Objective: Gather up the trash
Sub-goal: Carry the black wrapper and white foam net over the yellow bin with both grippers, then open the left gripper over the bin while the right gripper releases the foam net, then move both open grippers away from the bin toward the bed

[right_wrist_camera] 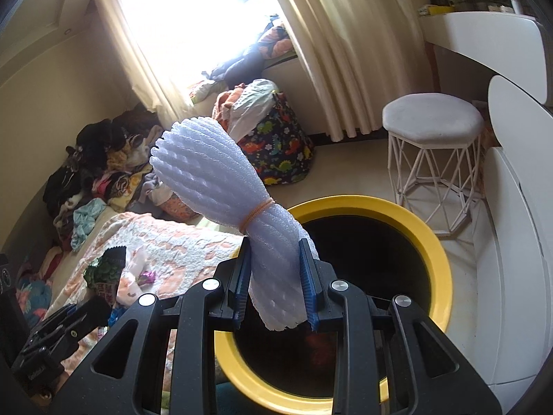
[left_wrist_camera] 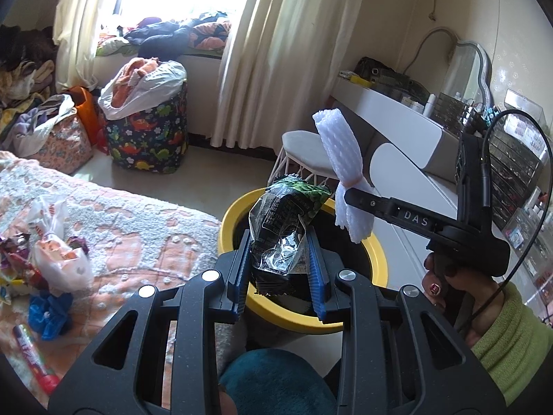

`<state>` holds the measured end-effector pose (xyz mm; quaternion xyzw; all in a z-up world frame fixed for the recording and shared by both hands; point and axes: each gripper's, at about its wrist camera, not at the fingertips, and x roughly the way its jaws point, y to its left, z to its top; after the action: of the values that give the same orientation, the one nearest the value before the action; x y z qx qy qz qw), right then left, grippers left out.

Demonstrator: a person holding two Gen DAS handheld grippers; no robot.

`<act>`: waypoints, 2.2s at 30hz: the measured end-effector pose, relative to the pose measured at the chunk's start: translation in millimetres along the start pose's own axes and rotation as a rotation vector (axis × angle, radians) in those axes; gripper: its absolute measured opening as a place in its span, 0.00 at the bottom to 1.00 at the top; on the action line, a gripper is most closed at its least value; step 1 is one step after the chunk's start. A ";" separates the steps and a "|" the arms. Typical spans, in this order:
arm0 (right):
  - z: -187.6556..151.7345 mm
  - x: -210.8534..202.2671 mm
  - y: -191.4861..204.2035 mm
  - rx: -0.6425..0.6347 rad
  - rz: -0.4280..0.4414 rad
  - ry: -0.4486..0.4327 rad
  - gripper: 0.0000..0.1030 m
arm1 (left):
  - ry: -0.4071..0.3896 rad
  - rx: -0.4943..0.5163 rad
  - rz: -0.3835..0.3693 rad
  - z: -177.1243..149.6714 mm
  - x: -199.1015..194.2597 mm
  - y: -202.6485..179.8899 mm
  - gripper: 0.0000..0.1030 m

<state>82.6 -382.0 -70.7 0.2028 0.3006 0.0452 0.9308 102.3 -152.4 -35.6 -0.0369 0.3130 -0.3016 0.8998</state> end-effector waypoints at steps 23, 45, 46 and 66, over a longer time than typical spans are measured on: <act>-8.2 16.7 -52.7 0.155 -0.106 0.054 0.26 | 0.136 0.033 -0.027 -5.3 80.1 -15.4 0.22; -10.0 23.5 -61.2 0.221 -0.108 0.055 0.66 | 0.176 -0.013 0.033 -10.6 113.3 -3.5 0.85; -10.2 24.0 -61.7 0.226 -0.108 0.054 0.68 | 0.170 -0.015 0.038 -9.6 109.4 -2.8 0.89; -10.6 30.1 -24.4 0.126 -0.048 0.056 0.79 | 0.049 -0.055 0.190 -10.3 40.6 26.7 0.89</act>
<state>100.0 -394.3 -104.6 0.2525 0.3334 0.0096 0.9083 135.4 -152.3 -72.6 -0.0244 0.3450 -0.2072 0.9152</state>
